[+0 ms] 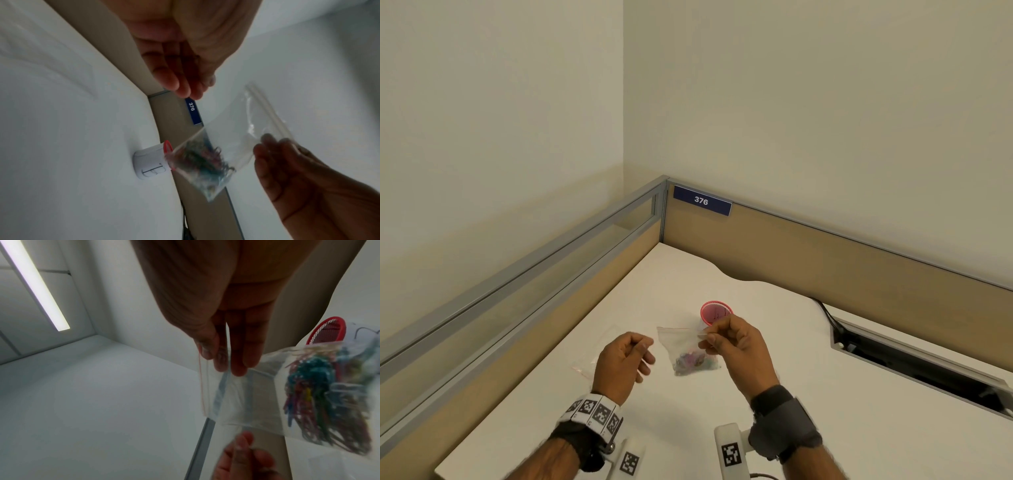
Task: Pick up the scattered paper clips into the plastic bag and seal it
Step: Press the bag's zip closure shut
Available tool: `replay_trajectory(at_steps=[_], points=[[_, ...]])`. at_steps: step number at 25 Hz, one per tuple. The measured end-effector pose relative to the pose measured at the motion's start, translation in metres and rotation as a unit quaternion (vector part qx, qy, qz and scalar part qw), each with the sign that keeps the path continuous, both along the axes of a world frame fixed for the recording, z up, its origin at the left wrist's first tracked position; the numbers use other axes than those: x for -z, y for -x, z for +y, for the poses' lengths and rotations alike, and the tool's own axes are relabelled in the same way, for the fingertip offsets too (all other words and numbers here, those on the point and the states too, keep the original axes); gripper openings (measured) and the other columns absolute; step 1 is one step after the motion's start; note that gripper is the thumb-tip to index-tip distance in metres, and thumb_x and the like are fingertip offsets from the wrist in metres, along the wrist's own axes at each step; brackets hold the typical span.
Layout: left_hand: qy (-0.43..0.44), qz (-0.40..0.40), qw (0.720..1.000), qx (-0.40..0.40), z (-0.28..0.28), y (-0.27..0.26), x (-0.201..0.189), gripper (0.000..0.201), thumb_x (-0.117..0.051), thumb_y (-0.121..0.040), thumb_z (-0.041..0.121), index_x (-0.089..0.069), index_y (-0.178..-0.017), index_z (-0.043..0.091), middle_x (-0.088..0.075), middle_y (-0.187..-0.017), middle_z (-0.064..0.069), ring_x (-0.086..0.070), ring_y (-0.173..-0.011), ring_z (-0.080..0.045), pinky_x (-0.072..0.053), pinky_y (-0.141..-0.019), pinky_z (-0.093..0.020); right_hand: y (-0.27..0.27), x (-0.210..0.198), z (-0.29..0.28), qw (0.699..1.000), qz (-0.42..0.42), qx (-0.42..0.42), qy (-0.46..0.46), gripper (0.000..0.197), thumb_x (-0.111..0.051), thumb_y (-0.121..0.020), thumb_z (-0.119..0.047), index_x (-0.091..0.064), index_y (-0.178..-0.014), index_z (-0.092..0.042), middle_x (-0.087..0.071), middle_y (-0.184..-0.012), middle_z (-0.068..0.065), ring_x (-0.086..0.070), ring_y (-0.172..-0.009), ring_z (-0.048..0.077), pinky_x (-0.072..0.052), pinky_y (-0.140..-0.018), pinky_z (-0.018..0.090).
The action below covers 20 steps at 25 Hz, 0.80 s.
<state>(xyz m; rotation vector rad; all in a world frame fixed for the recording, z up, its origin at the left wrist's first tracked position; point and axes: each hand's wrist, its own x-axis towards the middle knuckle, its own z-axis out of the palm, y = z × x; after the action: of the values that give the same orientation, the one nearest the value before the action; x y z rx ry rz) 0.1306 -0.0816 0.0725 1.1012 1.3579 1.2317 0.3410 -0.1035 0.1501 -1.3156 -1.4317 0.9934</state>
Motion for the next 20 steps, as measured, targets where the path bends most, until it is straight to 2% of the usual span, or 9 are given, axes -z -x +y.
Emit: replay_trajectory(at_steps=[2,4,7,10,13,15,17,19,20], points=[[0.106,-0.008,0.992,0.064,-0.004,-0.011,0.003,0.039,-0.051,-0.103,0.035,-0.066,-0.097,0.000,-0.075,-0.069,-0.015,-0.063,-0.055,-0.028,-0.047,-0.047,-0.028,-0.001,-0.003,-0.001,1.000,-0.004,-0.008,-0.016,0.009,-0.060,-0.087,0.000,-0.067,-0.088,-0.007,-0.074,-0.087,0.002,-0.070,-0.082,0.014,-0.058,-0.076,0.023],[0.208,-0.019,0.966,0.152,-0.008,-0.024,-0.004,0.059,-0.036,-0.103,0.054,-0.064,-0.109,0.002,-0.077,-0.082,-0.024,-0.068,-0.058,-0.032,-0.054,-0.048,-0.031,0.000,-0.004,-0.004,0.999,-0.013,-0.017,-0.025,0.011,-0.061,-0.085,-0.001,-0.067,-0.084,-0.010,-0.072,-0.082,0.000,-0.067,-0.077,0.010,-0.056,-0.073,0.021],[0.210,-0.085,0.957,0.180,-0.004,-0.036,-0.018,0.068,-0.031,-0.098,0.066,-0.066,-0.116,0.010,-0.077,-0.096,-0.024,-0.072,-0.071,-0.034,-0.060,-0.056,-0.033,-0.001,0.003,-0.008,0.999,-0.014,-0.026,-0.026,0.011,-0.058,-0.080,-0.002,-0.063,-0.079,-0.011,-0.068,-0.080,0.005,-0.065,-0.077,0.014,-0.058,-0.076,0.028],[0.194,-0.120,0.968,0.107,0.005,-0.045,-0.026,0.058,-0.045,-0.097,0.060,-0.070,-0.110,0.010,-0.078,-0.097,-0.019,-0.076,-0.083,-0.035,-0.063,-0.069,-0.041,-0.009,0.010,-0.010,0.999,0.016,-0.037,-0.015,0.010,-0.055,-0.074,-0.009,-0.062,-0.080,-0.004,-0.067,-0.087,0.018,-0.065,-0.088,0.031,-0.059,-0.082,0.041],[0.189,-0.157,0.966,0.074,0.014,-0.053,-0.026,0.045,-0.063,-0.094,0.042,-0.070,-0.107,-0.001,-0.078,-0.095,-0.022,-0.075,-0.086,-0.036,-0.062,-0.083,-0.048,-0.014,0.013,-0.011,0.998,0.019,-0.062,-0.001,0.023,-0.056,-0.069,-0.020,-0.062,-0.079,-0.001,-0.066,-0.086,0.022,-0.063,-0.087,0.038,-0.058,-0.079,0.040],[0.172,-0.173,0.968,0.066,0.017,-0.056,-0.026,0.034,-0.072,-0.090,0.021,-0.064,-0.109,-0.005,-0.076,-0.096,-0.022,-0.074,-0.081,-0.035,-0.062,-0.077,-0.049,-0.013,0.016,-0.010,0.999,0.008,-0.033,0.000,0.022,-0.059,-0.074,-0.024,-0.062,-0.079,-0.003,-0.066,-0.085,0.020,-0.062,-0.085,0.037,-0.057,-0.079,0.043],[0.155,-0.168,0.971,0.065,0.017,-0.058,-0.029,0.024,-0.070,-0.090,0.008,-0.060,-0.110,0.002,-0.074,-0.100,-0.020,-0.073,-0.076,-0.030,-0.062,-0.064,-0.041,-0.012,0.021,-0.007,0.998,-0.007,0.066,0.007,0.019,-0.064,-0.085,-0.029,-0.061,-0.083,-0.011,-0.066,-0.083,0.012,-0.064,-0.080,0.031,-0.057,-0.072,0.042],[0.142,-0.187,0.969,0.074,0.018,-0.060,-0.034,0.028,-0.069,-0.089,0.003,-0.060,-0.114,0.012,-0.074,-0.107,-0.020,-0.073,-0.080,-0.030,-0.062,-0.065,-0.039,-0.008,0.024,-0.008,0.990,0.021,0.128,0.062,0.018,-0.066,-0.088,-0.036,-0.058,-0.095,-0.022,-0.067,-0.093,0.002,-0.068,-0.086,0.024,-0.060,-0.067,0.033],[0.134,-0.192,0.969,0.084,0.018,-0.060,-0.036,0.033,-0.070,-0.089,0.001,-0.060,-0.116,0.016,-0.074,-0.107,-0.019,-0.074,-0.084,-0.030,-0.062,-0.067,-0.038,-0.005,0.024,-0.009,0.987,0.053,0.111,0.104,0.021,-0.067,-0.087,-0.037,-0.056,-0.101,-0.025,-0.067,-0.099,0.000,-0.070,-0.089,0.022,-0.061,-0.067,0.034]])
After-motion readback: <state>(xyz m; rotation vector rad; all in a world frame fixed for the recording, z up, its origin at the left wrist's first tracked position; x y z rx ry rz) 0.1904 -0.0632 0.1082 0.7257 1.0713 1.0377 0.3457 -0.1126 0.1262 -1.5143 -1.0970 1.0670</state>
